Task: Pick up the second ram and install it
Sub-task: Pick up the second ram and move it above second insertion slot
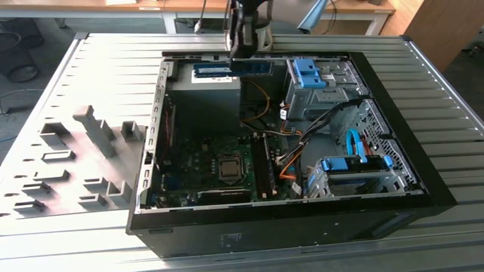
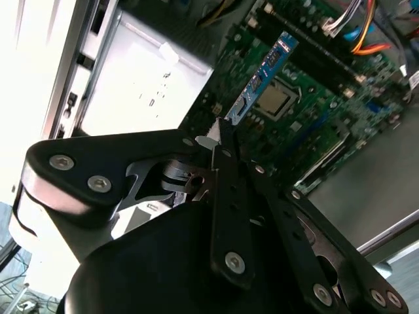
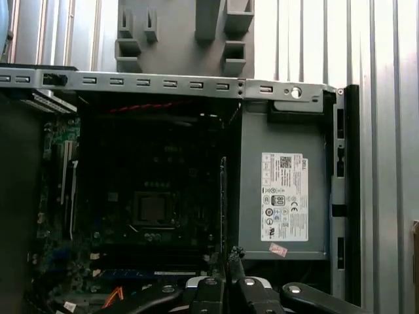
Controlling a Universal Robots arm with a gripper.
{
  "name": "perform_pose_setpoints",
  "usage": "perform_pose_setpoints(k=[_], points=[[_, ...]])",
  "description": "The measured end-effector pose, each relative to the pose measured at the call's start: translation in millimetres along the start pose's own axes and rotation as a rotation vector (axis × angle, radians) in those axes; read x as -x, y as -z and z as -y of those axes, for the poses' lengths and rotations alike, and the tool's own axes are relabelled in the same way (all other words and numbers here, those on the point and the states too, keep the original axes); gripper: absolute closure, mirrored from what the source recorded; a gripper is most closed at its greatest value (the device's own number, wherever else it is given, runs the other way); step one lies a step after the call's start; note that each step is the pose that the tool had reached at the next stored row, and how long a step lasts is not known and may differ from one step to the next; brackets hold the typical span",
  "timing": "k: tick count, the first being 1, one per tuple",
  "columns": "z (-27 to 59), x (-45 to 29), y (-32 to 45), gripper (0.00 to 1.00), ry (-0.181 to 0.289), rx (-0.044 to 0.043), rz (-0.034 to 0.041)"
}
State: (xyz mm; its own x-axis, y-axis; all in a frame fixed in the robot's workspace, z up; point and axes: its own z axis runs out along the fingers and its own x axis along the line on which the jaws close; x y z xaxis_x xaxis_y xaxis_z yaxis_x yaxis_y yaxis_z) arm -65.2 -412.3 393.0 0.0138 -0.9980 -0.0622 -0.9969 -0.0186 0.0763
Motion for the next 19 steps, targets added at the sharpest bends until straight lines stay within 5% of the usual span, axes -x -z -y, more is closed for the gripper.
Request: perform_pose_setpoints(k=[12, 19], points=[[38.4, -2.4, 1.5, 0.86, 0.000, 0.0005, 0.0000], [38.3, -30.1, 1.5, 0.86, 0.000, 0.0005, 0.0000]])
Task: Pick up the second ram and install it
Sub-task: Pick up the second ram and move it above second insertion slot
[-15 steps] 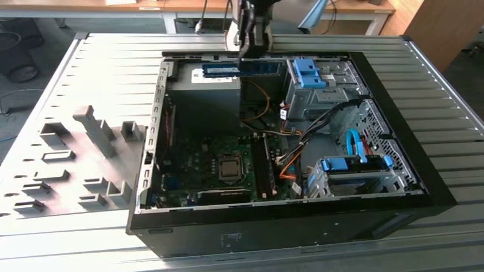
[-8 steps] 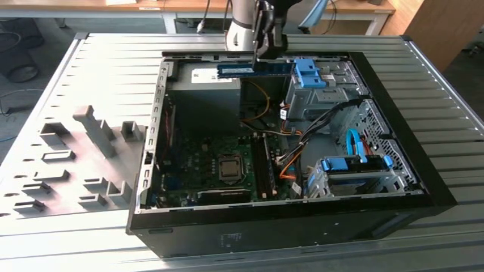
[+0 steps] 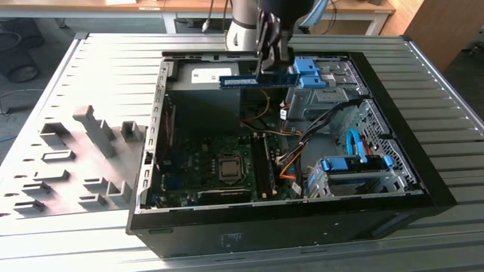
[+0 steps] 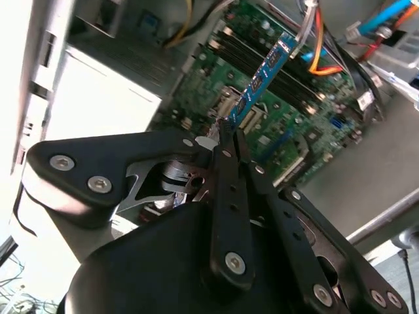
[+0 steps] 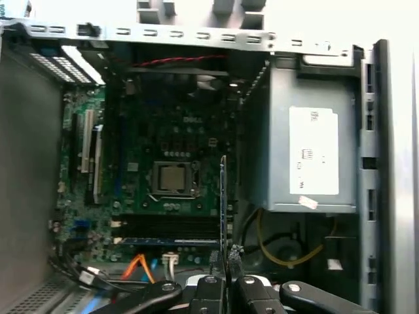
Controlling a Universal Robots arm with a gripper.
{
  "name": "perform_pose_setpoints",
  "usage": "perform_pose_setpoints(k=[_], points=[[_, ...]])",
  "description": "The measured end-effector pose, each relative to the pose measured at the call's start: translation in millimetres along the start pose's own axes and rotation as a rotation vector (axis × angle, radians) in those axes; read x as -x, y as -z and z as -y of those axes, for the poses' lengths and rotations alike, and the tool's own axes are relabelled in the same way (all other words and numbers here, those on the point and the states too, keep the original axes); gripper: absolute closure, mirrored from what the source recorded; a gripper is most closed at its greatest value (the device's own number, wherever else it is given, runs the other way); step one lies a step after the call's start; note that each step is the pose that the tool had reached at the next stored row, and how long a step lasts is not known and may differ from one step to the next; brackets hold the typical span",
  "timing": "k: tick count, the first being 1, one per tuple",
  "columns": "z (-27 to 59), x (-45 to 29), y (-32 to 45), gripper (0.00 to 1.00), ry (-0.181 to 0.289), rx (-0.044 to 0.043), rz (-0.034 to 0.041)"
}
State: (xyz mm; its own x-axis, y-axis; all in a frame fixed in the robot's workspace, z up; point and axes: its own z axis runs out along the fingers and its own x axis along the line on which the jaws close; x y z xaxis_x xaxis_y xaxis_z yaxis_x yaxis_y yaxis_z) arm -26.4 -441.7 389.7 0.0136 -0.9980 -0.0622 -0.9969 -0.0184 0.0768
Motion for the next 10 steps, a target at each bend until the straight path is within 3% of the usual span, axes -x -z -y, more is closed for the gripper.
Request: perform_pose_setpoints(k=[10], points=[[0.3, -43.2, -12.0, 0.86, -0.003, -0.0018, 0.0002]])
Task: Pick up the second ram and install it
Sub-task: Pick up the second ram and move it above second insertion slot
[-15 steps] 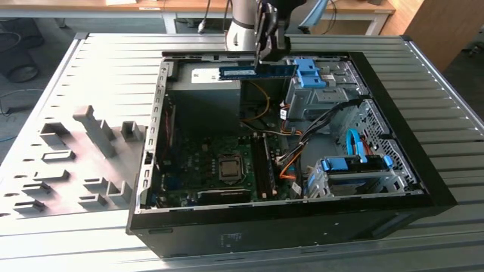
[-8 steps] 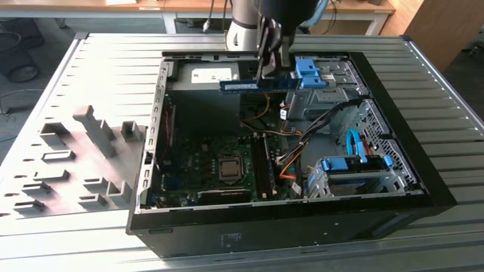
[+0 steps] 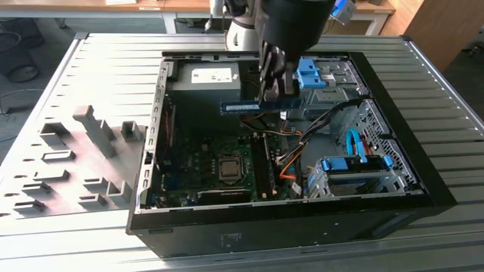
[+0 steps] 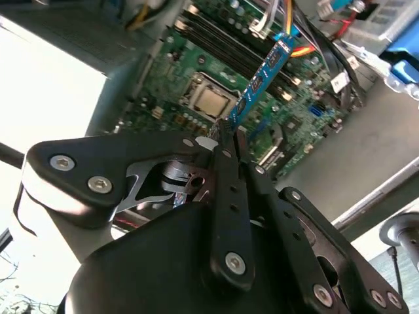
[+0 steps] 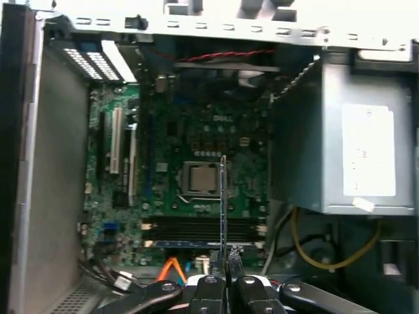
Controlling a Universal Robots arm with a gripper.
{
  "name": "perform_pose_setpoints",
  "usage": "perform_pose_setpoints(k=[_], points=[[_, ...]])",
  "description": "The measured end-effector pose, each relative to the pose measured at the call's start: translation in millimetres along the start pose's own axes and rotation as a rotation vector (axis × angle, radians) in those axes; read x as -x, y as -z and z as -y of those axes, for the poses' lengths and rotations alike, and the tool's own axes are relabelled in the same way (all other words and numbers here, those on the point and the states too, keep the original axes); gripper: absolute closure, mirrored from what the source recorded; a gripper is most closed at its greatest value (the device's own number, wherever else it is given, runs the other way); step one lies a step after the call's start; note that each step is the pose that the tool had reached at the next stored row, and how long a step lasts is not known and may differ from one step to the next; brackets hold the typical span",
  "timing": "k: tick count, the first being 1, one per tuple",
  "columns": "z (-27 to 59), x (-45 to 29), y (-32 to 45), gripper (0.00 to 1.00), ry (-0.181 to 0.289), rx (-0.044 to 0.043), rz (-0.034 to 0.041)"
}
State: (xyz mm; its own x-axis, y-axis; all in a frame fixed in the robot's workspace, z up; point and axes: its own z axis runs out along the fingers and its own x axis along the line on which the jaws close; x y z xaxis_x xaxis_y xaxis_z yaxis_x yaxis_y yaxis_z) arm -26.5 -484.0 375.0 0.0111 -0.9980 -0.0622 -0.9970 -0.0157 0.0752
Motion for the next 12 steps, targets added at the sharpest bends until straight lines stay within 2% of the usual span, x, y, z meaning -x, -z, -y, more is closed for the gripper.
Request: perform_pose_setpoints(k=[5, 9, 12], points=[[0.5, -16.8, -8.2, 0.86, -0.003, -0.0017, 0.0002], [0.9, -22.5, -15.2, 0.86, -0.006, -0.0019, 0.0006], [1.3, -24.2, -20.4, 0.86, -0.006, -0.0019, 0.0005]])
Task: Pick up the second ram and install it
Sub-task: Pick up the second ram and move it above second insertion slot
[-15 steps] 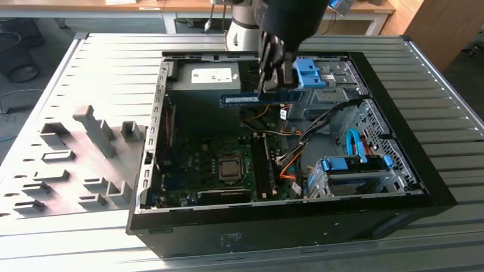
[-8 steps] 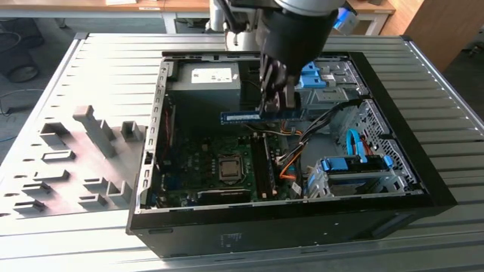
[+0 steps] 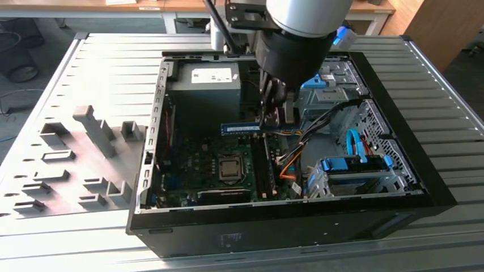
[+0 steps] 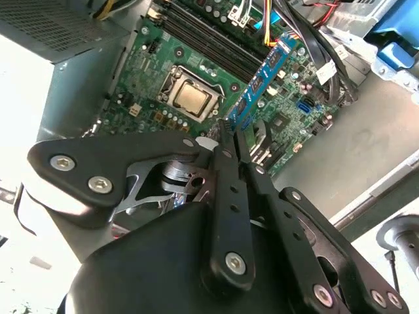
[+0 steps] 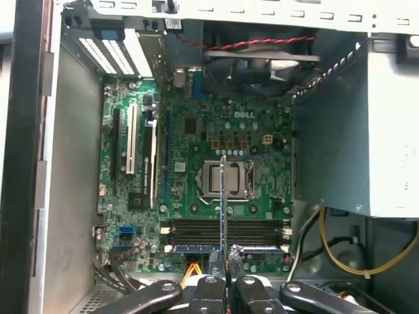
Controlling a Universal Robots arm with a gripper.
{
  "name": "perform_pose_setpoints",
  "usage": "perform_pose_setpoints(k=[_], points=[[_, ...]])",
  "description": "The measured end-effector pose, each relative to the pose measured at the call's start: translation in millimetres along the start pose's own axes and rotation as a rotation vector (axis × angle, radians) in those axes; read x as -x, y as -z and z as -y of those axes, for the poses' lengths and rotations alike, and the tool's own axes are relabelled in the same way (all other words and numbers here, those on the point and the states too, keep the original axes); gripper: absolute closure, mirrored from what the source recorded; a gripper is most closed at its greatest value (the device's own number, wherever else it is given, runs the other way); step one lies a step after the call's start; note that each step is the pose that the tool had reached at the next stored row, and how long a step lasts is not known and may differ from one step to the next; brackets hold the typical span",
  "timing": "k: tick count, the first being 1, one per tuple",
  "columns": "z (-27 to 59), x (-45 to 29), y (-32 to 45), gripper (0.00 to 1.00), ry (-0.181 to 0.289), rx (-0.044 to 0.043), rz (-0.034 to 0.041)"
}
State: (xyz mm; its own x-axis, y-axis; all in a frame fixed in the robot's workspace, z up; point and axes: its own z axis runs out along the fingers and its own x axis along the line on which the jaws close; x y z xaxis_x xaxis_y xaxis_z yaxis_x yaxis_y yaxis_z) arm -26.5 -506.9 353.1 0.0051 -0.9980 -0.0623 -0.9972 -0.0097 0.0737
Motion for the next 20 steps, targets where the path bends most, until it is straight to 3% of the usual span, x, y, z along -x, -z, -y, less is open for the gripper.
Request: perform_pose_setpoints(k=[14, 20], points=[[7.1, -1.7, -24.4, 0.86, -0.001, -0.0001, 0.0002], [7.1, -1.8, -24.8, 0.86, -0.001, -0.0001, 0.0001]])
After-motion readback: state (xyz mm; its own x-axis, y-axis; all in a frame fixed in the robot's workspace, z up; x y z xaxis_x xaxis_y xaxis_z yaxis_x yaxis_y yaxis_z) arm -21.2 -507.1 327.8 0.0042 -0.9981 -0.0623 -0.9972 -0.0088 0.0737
